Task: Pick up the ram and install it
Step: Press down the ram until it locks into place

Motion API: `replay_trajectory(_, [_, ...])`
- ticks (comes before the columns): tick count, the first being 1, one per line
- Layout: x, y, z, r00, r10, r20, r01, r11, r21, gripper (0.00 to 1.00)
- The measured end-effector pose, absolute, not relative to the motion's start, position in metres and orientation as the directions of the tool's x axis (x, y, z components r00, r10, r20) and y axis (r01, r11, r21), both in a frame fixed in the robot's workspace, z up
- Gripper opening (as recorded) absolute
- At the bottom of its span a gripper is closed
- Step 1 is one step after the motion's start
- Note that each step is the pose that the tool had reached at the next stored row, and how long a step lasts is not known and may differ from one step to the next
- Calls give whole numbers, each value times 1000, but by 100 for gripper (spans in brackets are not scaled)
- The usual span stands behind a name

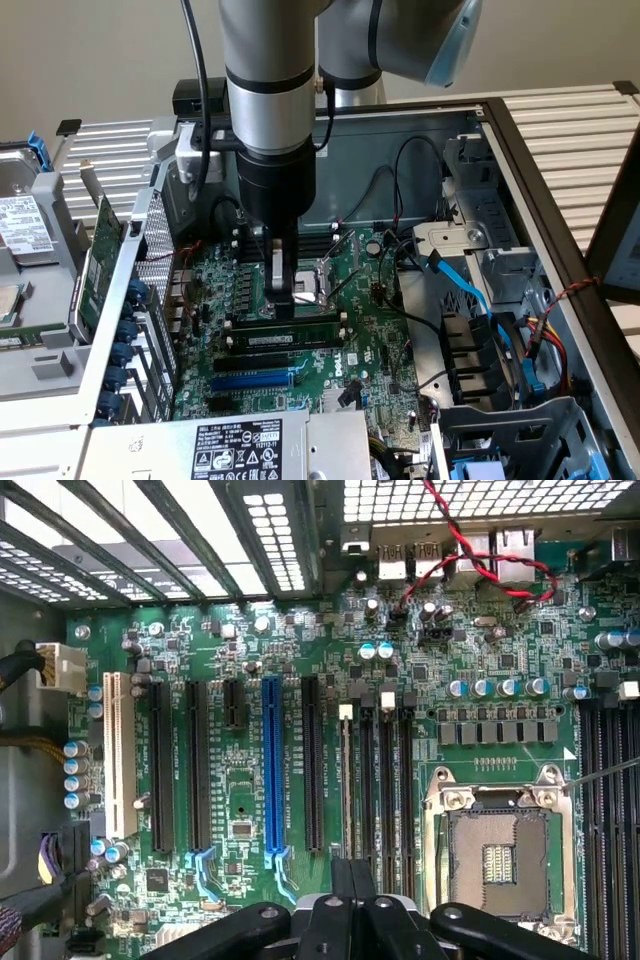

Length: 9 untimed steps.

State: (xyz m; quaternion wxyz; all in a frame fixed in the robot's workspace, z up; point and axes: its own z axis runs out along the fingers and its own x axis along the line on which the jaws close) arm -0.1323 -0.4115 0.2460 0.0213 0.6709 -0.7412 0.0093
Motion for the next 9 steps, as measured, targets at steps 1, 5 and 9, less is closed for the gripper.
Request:
replay_trajectory(1, [-132, -411, 246, -113, -993, 44, -993, 114, 15, 11])
replay_trajectory(5, [-132, -411, 246, -163, -986, 43, -986, 164, 15, 11])
replay_trajectory(9, [-132, -411, 246, -211, -977, 42, -977, 212, 15, 11])
